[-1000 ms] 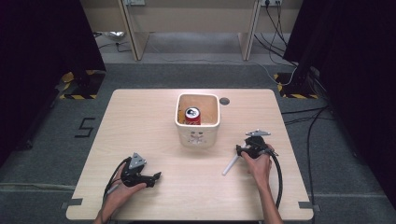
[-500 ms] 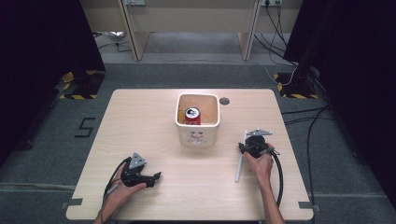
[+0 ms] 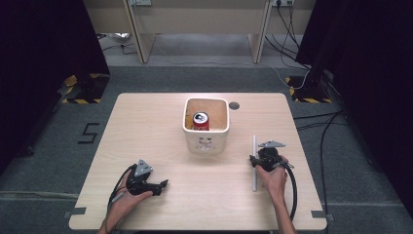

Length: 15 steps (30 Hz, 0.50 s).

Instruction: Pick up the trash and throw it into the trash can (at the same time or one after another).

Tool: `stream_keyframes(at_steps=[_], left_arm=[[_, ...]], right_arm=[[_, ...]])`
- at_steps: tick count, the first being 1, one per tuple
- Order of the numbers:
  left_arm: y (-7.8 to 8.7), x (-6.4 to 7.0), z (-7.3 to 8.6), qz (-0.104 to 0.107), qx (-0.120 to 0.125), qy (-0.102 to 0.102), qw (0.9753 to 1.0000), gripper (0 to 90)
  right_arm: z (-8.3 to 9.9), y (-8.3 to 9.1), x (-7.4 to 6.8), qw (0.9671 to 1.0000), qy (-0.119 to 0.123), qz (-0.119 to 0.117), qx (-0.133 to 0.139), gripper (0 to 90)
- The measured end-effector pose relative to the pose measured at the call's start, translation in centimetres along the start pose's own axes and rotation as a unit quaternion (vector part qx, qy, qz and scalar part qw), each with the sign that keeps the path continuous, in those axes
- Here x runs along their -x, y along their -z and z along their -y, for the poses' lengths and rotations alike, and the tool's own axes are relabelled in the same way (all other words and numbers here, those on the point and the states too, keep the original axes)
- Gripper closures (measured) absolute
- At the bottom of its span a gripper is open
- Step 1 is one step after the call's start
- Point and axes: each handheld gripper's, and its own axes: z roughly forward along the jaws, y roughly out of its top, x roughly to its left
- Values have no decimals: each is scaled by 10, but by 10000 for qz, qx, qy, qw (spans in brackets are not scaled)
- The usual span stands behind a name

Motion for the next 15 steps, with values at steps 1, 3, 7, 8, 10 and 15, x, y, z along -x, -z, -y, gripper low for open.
stream_keyframes(at_steps=[1, 3, 7, 8, 10, 15], left_arm=[[0, 0, 0, 0, 1, 1, 10000, 131], [0, 0, 0, -1, -6, 6, 10000, 131], [0, 0, 0, -4, -1, 5, 10000, 131], [0, 0, 0, -2, -8, 3, 10000, 131], [0, 0, 0, -3, -1, 5, 10000, 131], [0, 0, 0, 0, -4, -3, 10000, 131]], right_arm=[[2, 1, 0, 10000, -51, 15, 35, 614], [3, 2, 0, 10000, -81, 27, 31, 656], [4, 1, -2, 9999, -31, -18, 116, 722], [4, 1, -2, 9999, -31, -47, 129, 747], [4, -1, -1, 9997, -29, -71, 215, 789], [2, -2, -2, 9997, 157, -39, 206, 798]])
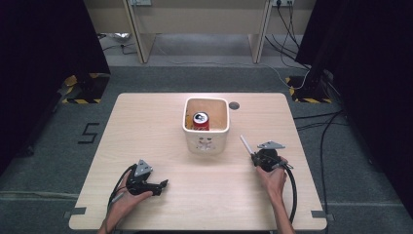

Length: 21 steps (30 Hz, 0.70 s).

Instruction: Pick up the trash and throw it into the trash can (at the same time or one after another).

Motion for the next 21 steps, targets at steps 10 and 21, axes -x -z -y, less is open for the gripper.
stream_keyframes(at_steps=[10, 21], left_arm=[[0, 0, 0, 1, 9, 11, 10000, 131], [0, 0, 0, -2, 2, 7, 10000, 131]], right_arm=[[-9, 13, 5, 9994, -15, -23, 335, 800], [-29, 33, 11, 9966, -83, -15, 817, 799]])
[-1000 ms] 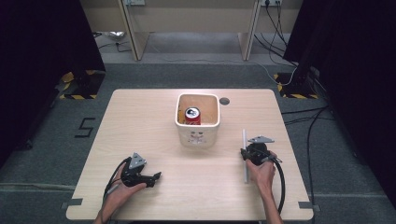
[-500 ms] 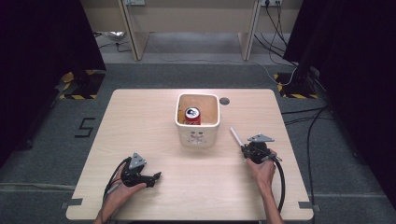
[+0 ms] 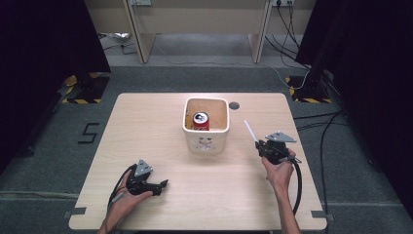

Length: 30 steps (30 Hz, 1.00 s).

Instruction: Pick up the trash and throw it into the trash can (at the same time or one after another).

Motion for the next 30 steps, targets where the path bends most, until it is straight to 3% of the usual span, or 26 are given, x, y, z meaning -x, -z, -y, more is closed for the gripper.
stream_keyframes(at_steps=[14, 23, 30], left_arm=[[0, 0, 0, -2, 0, 0, 10000, 131], [0, 0, 0, -3, 1, 1, 10000, 131], [0, 0, 0, -2, 10, 10, 10000, 131]], right_arm=[[-40, 16, -1, 9993, 83, -36, 374, 799], [-74, 23, -7, 9981, 208, -174, 548, 798], [-97, 25, -17, 9968, 299, -422, 604, 797]])
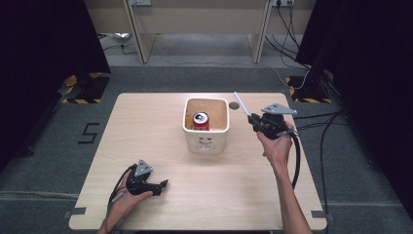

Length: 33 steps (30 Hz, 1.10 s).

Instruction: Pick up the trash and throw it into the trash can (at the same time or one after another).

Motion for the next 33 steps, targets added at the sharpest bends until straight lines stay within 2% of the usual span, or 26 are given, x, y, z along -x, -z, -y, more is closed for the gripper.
stream_keyframes(at_steps=[10, 14, 16, 24, 27, 31, 33], left_arm=[[0, 0, 0, 7, -4, -9, 10000, 131], [0, 0, 0, 5, 5, 4, 10000, 131], [0, 0, 0, 5, 5, 4, 10000, 131], [0, 0, 0, 4, -9, 0, 10000, 131], [0, 0, 0, 10, -4, 1, 10000, 131], [0, 0, 0, 11, -4, 0, 10000, 132], [0, 0, 0, 11, -9, -6, 10000, 132]], right_arm=[[-29, -9, -12, 9998, 106, -155, 24, 797], [-44, -17, -21, 9995, 180, -248, 50, 796], [-46, -18, -23, 9995, 184, -261, 53, 796], [-68, -37, -42, 9984, 295, -480, 37, 796], [-72, -42, -45, 9982, 283, -522, 33, 796], [-79, -59, -55, 9976, 294, -630, -50, 795], [-80, -62, -56, 9975, 303, -634, -62, 795]])
